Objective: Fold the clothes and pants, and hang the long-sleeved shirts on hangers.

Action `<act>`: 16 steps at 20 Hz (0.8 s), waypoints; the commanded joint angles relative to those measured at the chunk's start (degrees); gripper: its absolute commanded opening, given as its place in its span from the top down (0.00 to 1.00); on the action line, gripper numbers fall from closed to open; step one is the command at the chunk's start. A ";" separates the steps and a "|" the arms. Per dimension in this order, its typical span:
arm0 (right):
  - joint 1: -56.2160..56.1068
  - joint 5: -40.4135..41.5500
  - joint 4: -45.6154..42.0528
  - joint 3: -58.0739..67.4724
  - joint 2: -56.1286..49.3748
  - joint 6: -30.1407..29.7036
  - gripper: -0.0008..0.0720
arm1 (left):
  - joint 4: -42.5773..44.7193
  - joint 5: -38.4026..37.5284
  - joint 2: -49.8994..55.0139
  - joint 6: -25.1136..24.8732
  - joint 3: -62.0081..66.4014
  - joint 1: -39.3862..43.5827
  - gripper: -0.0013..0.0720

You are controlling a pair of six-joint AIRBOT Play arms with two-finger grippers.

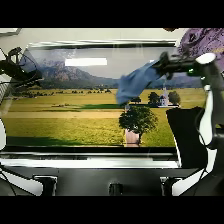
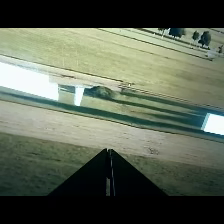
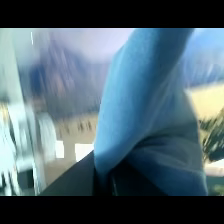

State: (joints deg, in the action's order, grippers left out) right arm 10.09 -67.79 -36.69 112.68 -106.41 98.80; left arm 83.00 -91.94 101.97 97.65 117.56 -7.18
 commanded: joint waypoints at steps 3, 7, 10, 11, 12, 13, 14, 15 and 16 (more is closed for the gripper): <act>9.38 3.19 -5.51 3.78 5.11 9.64 0.96 | -0.02 -0.13 -0.04 -0.09 -0.02 0.02 0.96; 14.73 3.87 -10.01 3.78 8.20 14.60 0.96 | -0.02 -0.22 -0.04 -0.07 -0.02 0.02 0.96; 17.66 2.97 -12.15 3.78 9.64 16.98 0.96 | -0.02 -0.24 -0.04 -0.07 -0.02 0.02 0.96; 18.38 2.23 -13.33 3.78 10.23 18.12 0.96 | -0.02 -0.33 -0.04 -0.07 -0.02 0.02 0.96; 18.67 1.18 -15.74 3.78 10.88 19.28 0.96 | -0.02 -0.63 -0.04 -0.07 -0.02 0.02 0.96; 18.71 -0.63 -18.60 3.78 11.61 20.90 0.96 | -0.04 -0.98 -0.04 -0.07 -0.02 0.02 0.96; 18.71 -2.67 -21.90 3.76 12.24 23.30 0.96 | -0.04 -1.42 -0.04 -0.07 -0.02 0.02 0.96; 18.71 -5.09 -25.79 3.76 12.96 25.59 0.96 | -0.04 -1.79 -0.07 -0.07 -0.02 0.02 0.96; 18.71 -7.50 -28.89 3.76 13.64 27.43 0.96 | -0.02 -2.12 -0.09 -0.09 -0.02 0.02 0.96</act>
State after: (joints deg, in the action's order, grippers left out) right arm 28.18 -69.52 -56.01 116.40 -94.63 120.14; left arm 82.96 -93.08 101.95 97.58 117.54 -7.16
